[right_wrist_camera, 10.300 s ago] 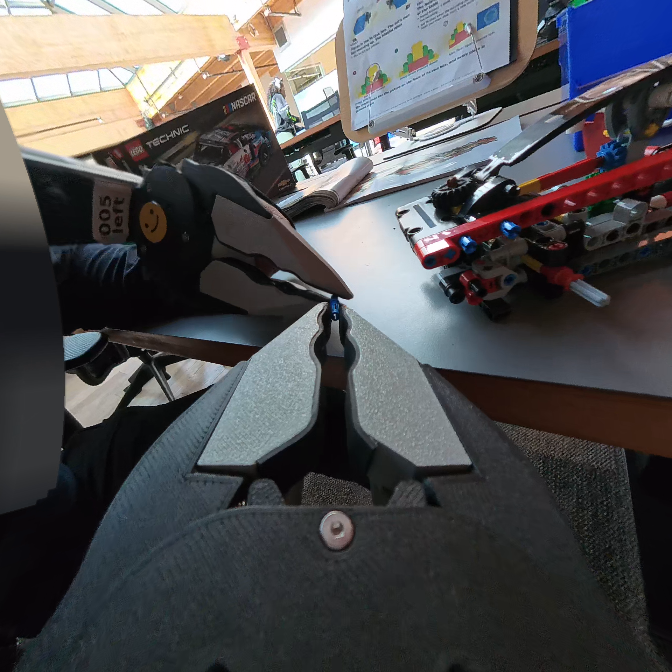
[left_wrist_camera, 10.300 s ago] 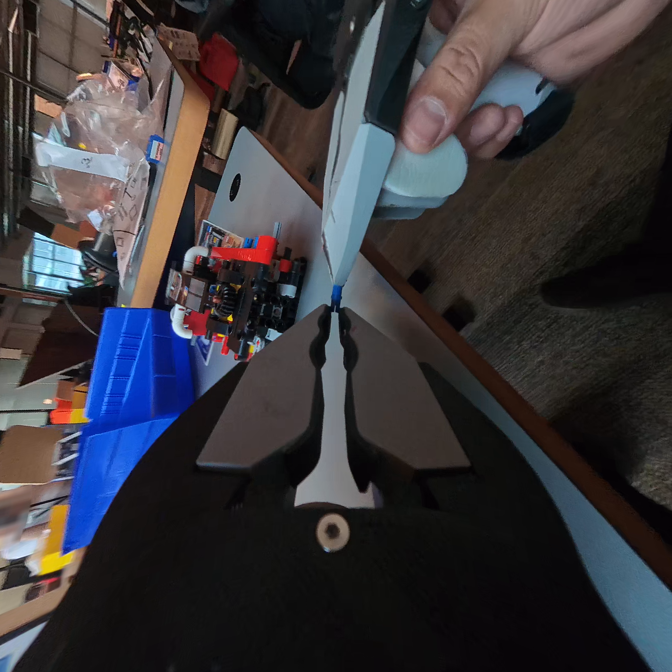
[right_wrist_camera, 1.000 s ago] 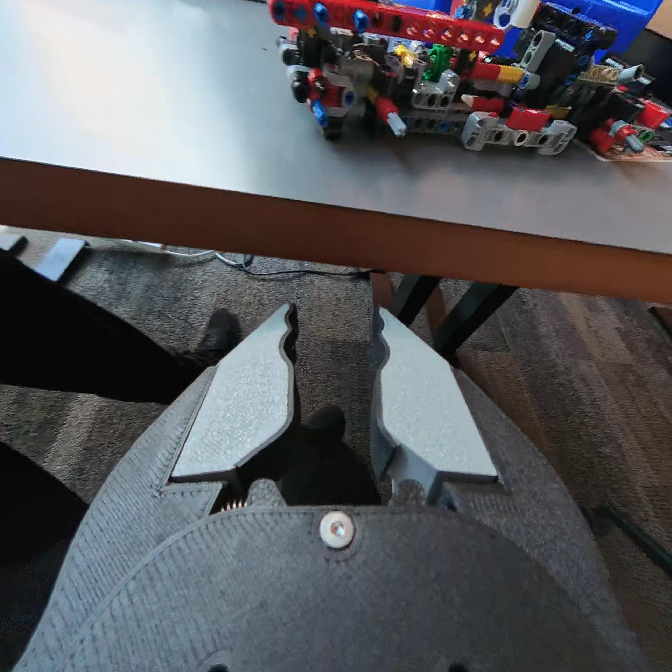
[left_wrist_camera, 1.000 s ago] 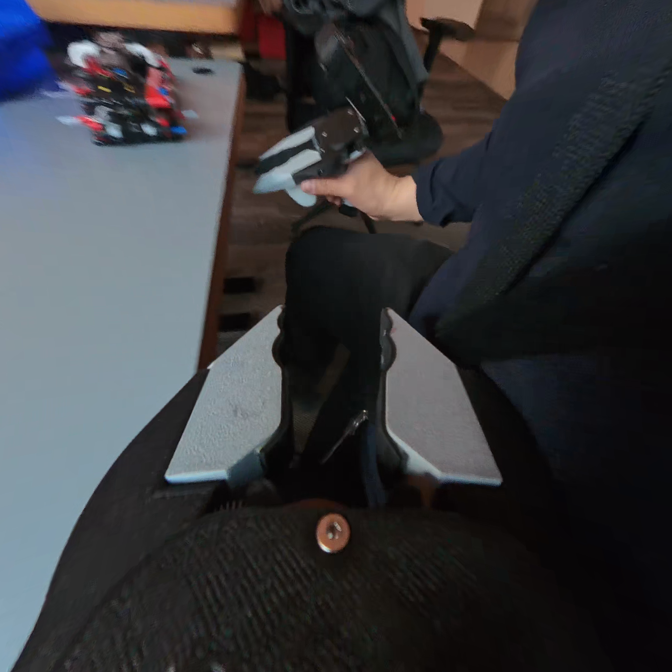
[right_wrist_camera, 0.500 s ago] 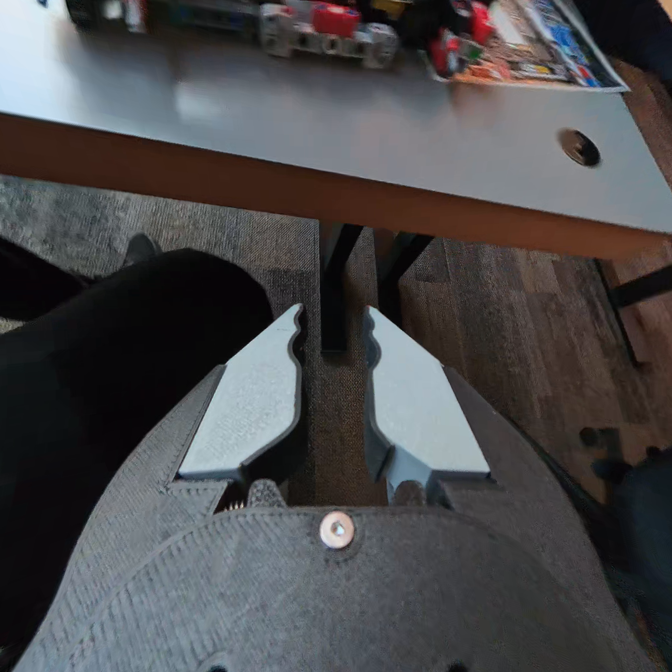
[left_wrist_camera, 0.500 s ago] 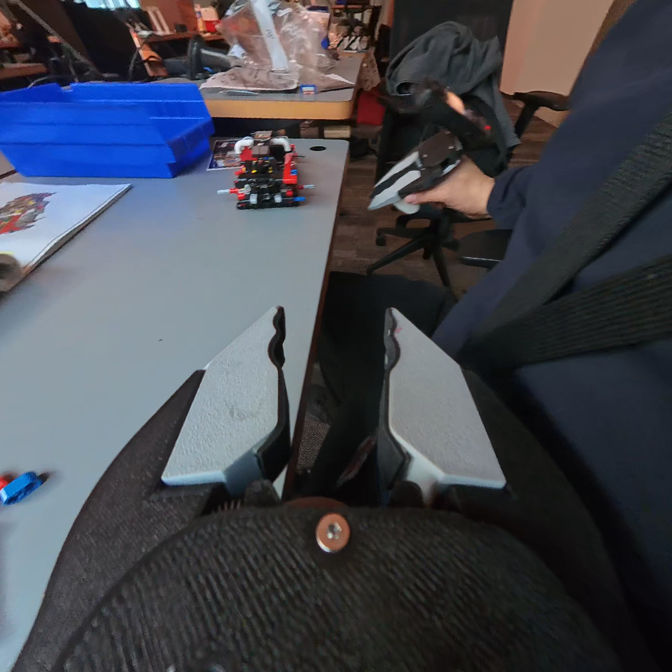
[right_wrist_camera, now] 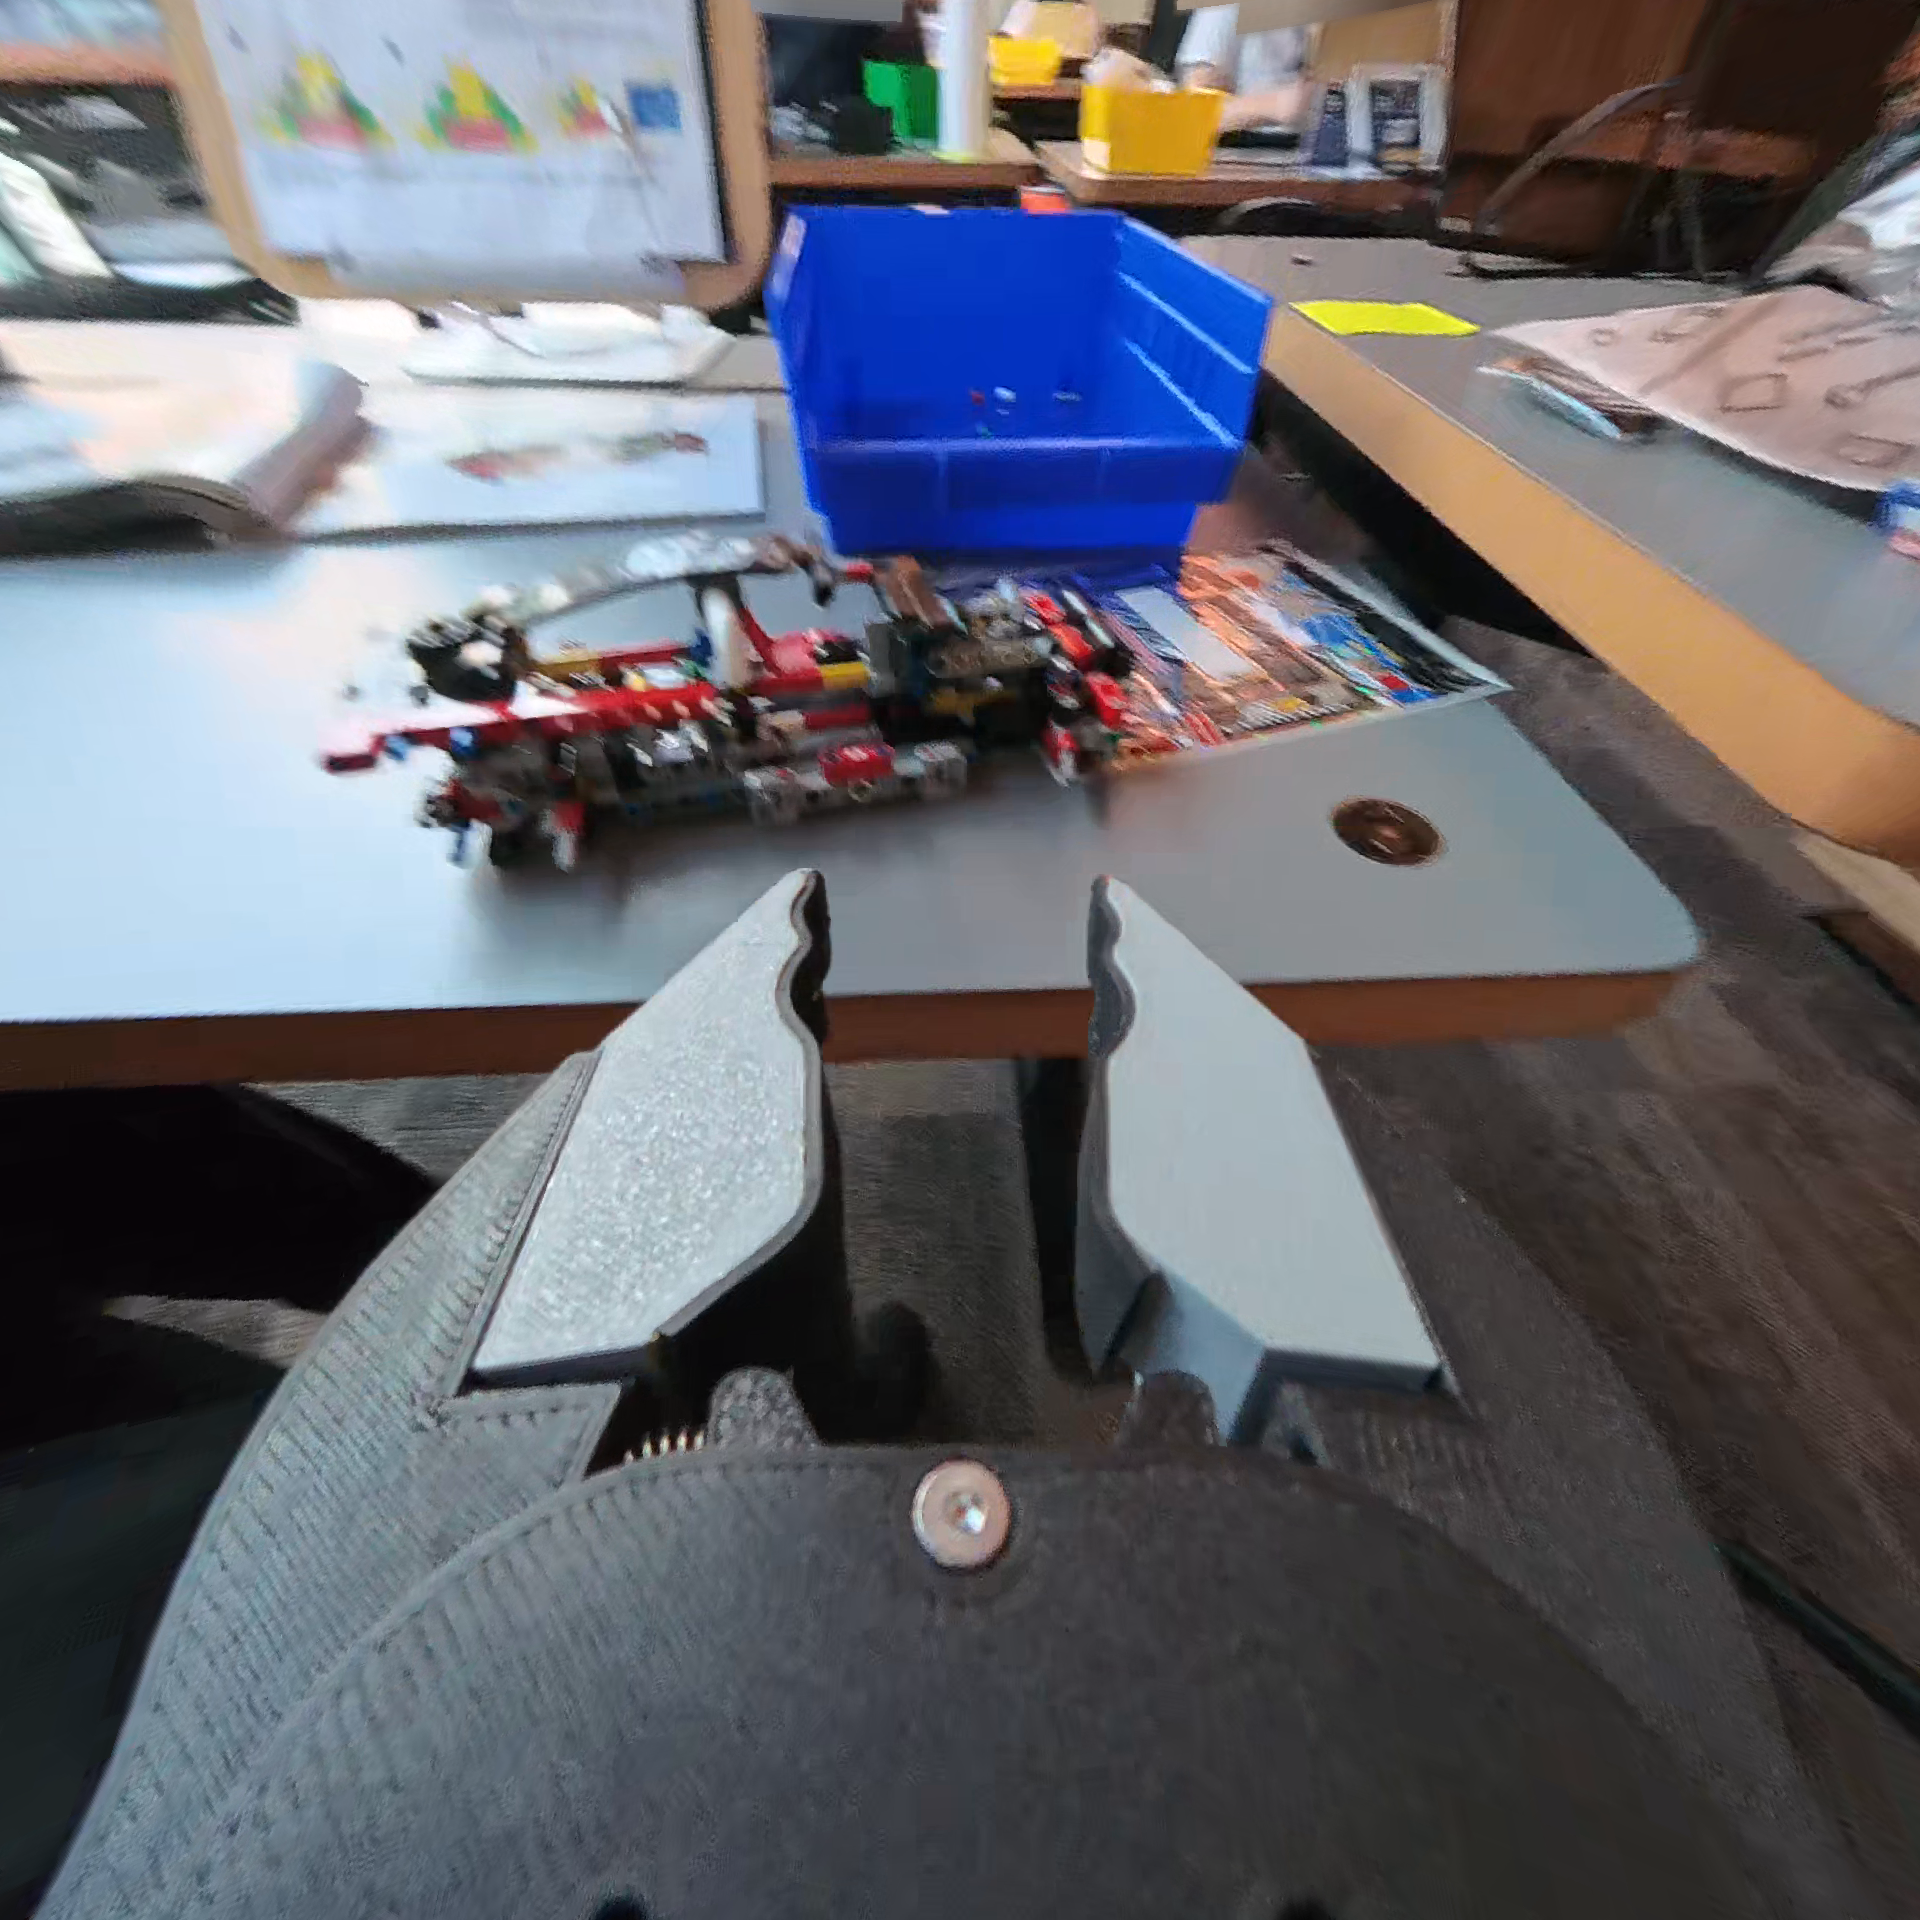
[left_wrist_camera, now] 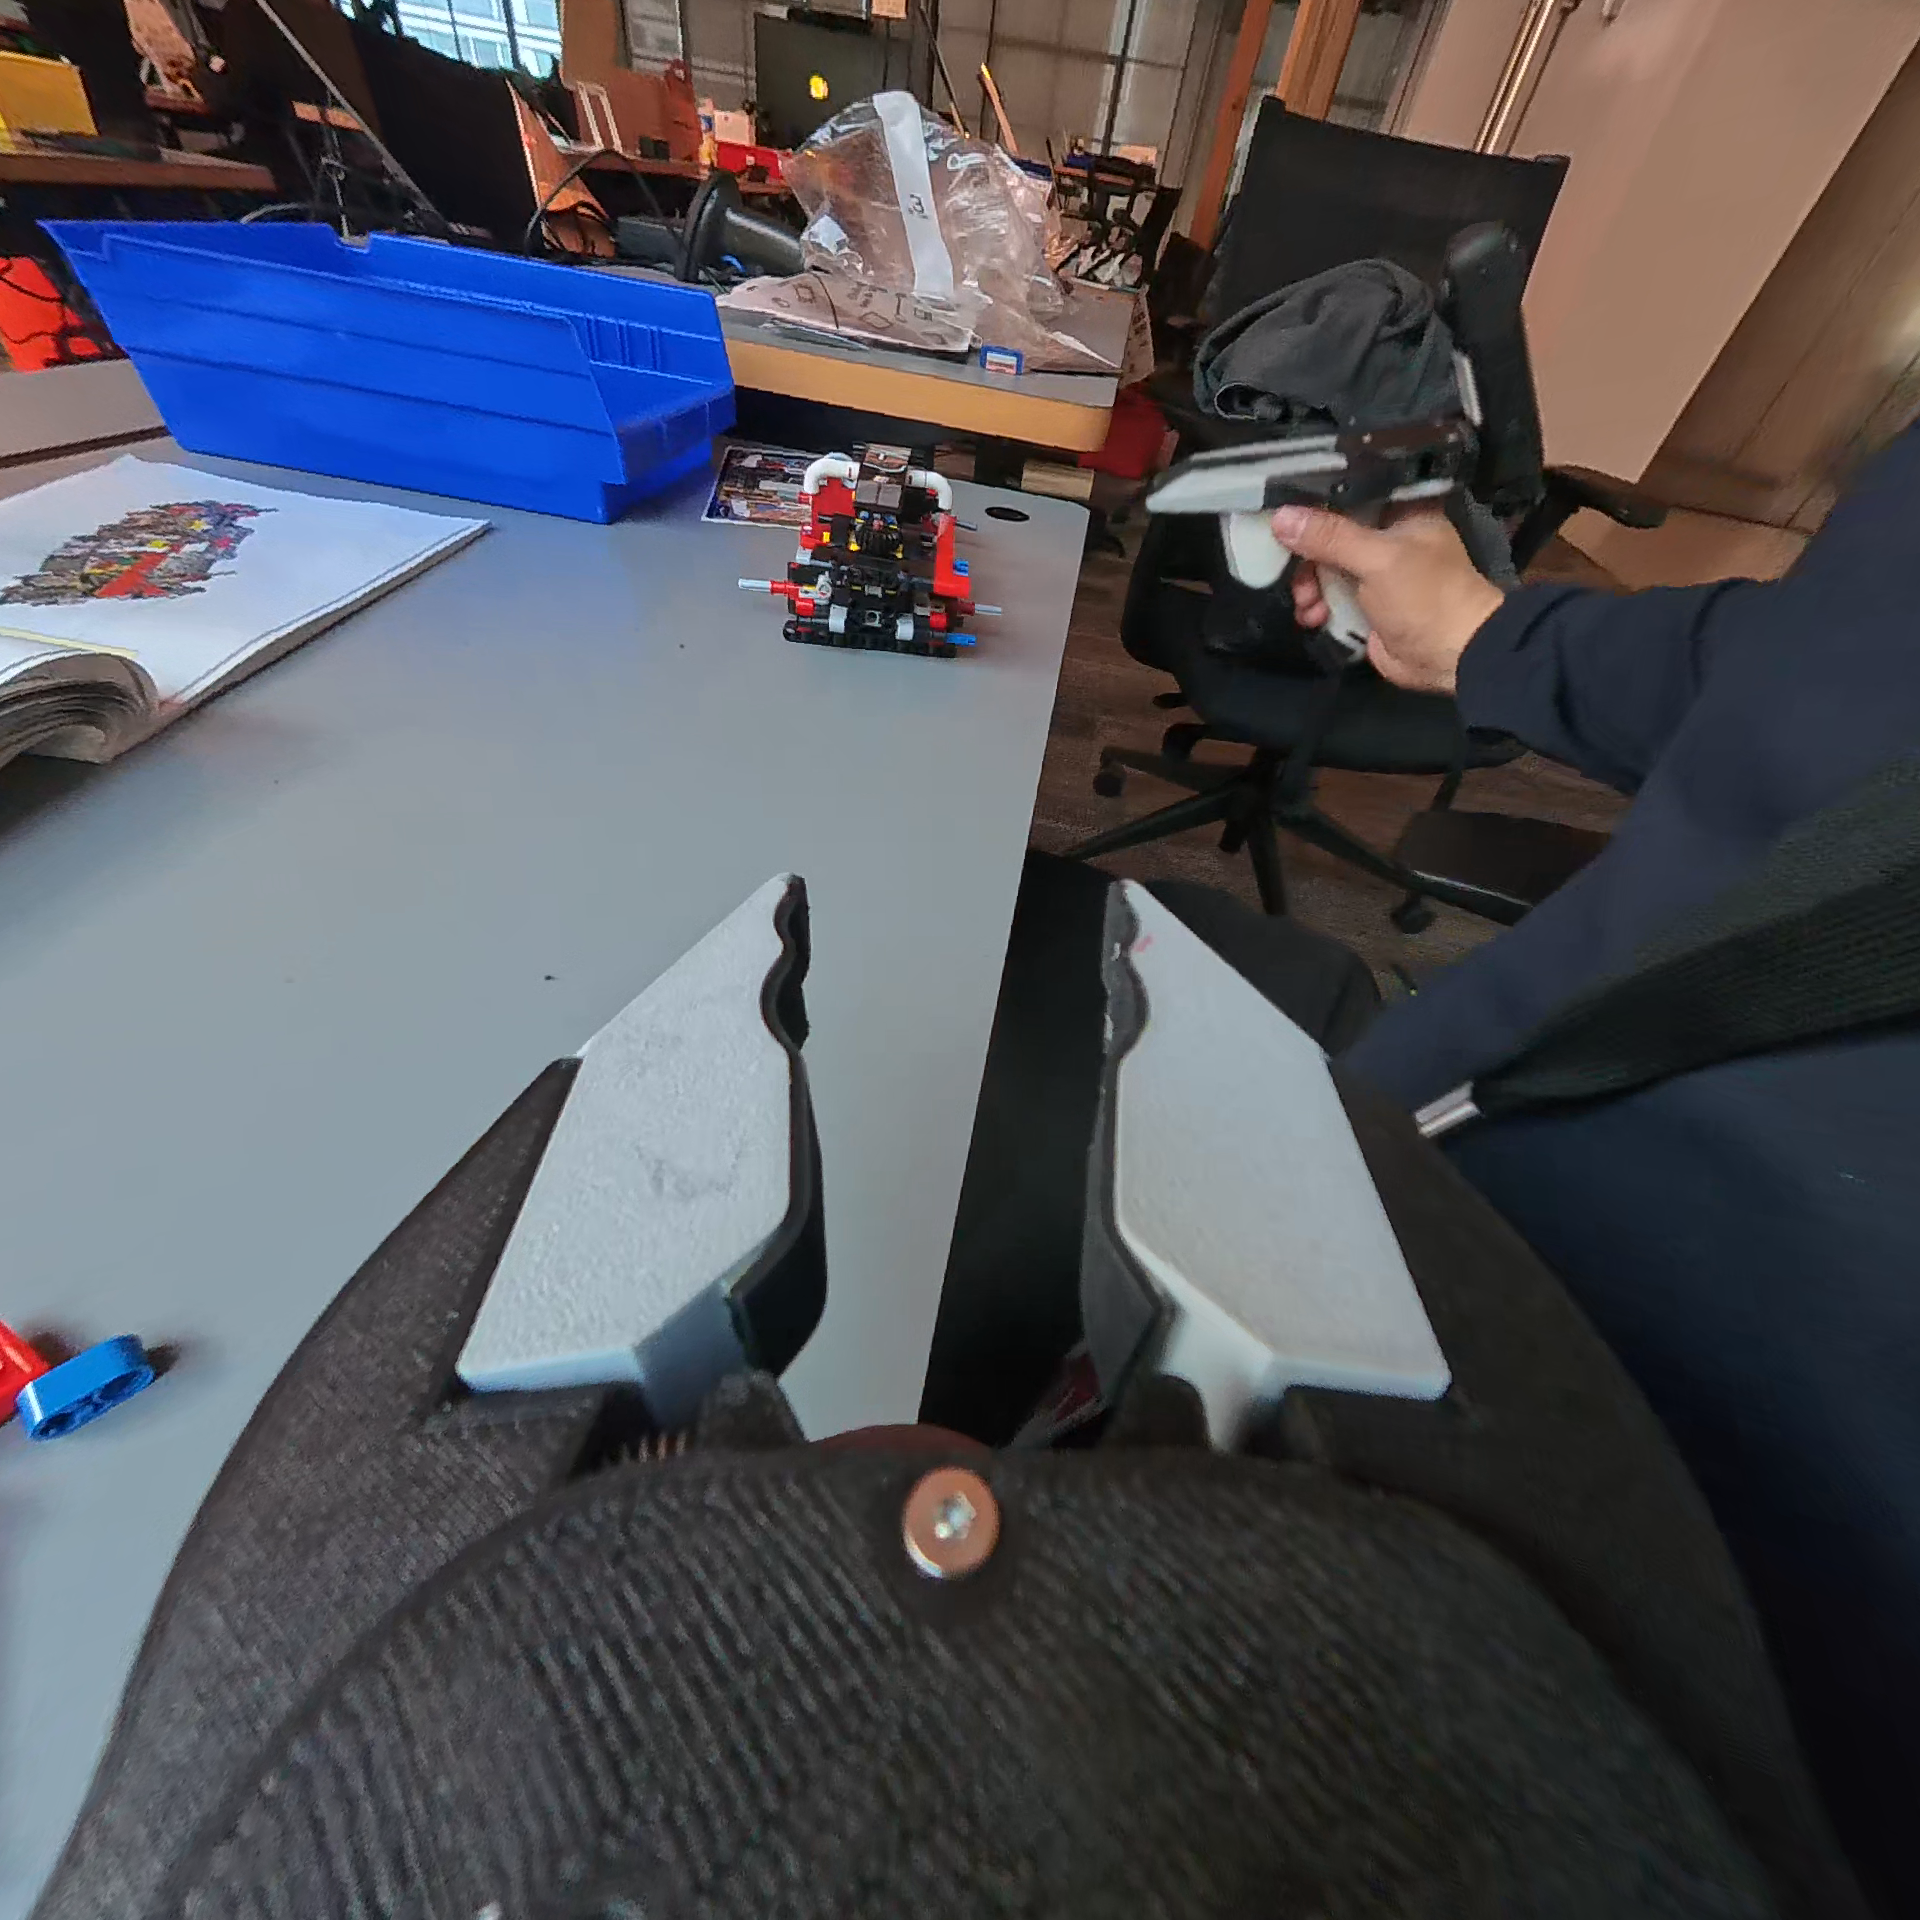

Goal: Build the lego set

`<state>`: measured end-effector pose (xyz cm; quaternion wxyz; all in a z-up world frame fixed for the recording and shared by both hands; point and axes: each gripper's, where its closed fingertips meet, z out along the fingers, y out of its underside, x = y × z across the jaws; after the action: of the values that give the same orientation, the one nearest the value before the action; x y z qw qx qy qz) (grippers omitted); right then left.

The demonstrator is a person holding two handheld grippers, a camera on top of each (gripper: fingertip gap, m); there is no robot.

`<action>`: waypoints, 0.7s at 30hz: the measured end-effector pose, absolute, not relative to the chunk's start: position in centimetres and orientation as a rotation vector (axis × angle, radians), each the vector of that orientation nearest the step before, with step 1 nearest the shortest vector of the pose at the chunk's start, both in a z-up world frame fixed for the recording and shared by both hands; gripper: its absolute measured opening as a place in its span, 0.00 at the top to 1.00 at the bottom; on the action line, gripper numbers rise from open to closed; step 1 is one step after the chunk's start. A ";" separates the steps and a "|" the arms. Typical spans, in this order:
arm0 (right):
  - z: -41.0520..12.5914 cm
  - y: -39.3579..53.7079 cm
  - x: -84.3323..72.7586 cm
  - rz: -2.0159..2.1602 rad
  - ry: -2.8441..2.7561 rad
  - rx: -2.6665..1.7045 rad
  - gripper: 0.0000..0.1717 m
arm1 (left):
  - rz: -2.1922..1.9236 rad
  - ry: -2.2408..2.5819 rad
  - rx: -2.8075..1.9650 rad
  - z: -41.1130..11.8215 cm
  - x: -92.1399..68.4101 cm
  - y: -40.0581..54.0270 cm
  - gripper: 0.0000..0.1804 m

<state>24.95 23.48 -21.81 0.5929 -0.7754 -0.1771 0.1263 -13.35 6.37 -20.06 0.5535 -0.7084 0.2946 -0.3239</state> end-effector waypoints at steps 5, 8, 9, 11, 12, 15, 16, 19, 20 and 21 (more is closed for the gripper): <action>-20.0 24.7 23.0 0.436 -0.450 -1.754 0.67 | -0.735 0.726 -1.694 -20.5 -12.9 6.5 0.69; -19.8 25.7 22.2 0.532 -0.456 -1.750 0.66 | -0.696 0.749 -1.701 -20.6 -12.7 6.7 0.68; -19.7 26.0 22.0 0.571 -0.453 -1.747 0.66 | -0.676 0.758 -1.697 -20.4 -12.7 6.8 0.68; -19.3 26.2 21.9 0.619 -0.438 -1.719 0.66 | -0.609 0.765 -1.704 -20.3 -12.9 7.4 0.68; -19.3 26.3 21.9 0.632 -0.430 -1.710 0.66 | -0.564 0.772 -1.712 -20.4 -13.2 7.7 0.68; -19.9 26.5 22.0 0.677 -0.423 -1.709 0.66 | -0.493 0.794 -1.736 -20.8 -13.7 8.2 0.69; -20.1 26.6 21.9 0.695 -0.426 -1.712 0.65 | -0.502 0.811 -1.748 -21.0 -13.6 8.0 0.70; -20.5 26.6 21.5 0.753 -0.449 -1.712 0.64 | -0.482 0.813 -1.801 -21.9 -13.8 8.4 0.71; -20.8 26.7 21.3 0.762 -0.464 -1.720 0.63 | -0.489 0.818 -1.813 -22.1 -13.8 8.4 0.71; -21.2 26.8 21.2 0.763 -0.486 -1.737 0.62 | -0.493 0.817 -1.819 -22.2 -13.8 8.5 0.72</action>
<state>21.23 26.81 -21.19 0.5578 -0.7361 -0.2058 0.3235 -13.76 8.51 -22.17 0.5175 -0.7577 0.3404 -0.2055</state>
